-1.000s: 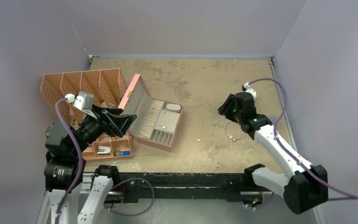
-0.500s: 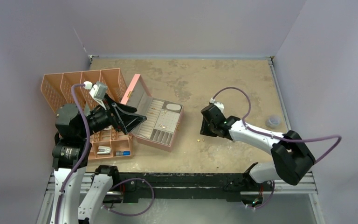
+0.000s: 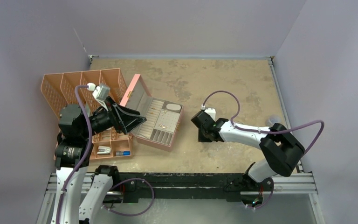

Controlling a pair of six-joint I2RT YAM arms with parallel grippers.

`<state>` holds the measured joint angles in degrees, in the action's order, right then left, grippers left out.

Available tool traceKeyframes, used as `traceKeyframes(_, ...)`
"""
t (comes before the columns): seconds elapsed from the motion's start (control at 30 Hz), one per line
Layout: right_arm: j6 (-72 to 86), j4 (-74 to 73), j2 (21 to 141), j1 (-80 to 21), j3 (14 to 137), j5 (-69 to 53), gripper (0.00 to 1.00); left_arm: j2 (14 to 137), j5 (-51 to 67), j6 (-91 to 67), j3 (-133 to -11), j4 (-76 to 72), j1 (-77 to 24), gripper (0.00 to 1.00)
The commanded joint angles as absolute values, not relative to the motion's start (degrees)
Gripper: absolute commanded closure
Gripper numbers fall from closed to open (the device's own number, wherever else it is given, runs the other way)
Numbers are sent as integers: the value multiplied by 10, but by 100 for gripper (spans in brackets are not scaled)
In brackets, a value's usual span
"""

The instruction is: Organize the mixed jewelry

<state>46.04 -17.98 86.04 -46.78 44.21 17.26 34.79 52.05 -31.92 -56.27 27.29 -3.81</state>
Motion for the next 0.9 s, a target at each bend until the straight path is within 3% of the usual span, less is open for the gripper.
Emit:
traceKeyframes(0.0,463,-203,875,-482,479,226,81,343,521,-315,-556,243,-35,43)
traceKeyframes(0.53,463,-226,885,-487,507,260,81,347,509,-314,-548,247,-35,47)
traceKeyframes(0.87,458,-221,889,-487,510,243,88,345,505,-314,-548,249,-35,48)
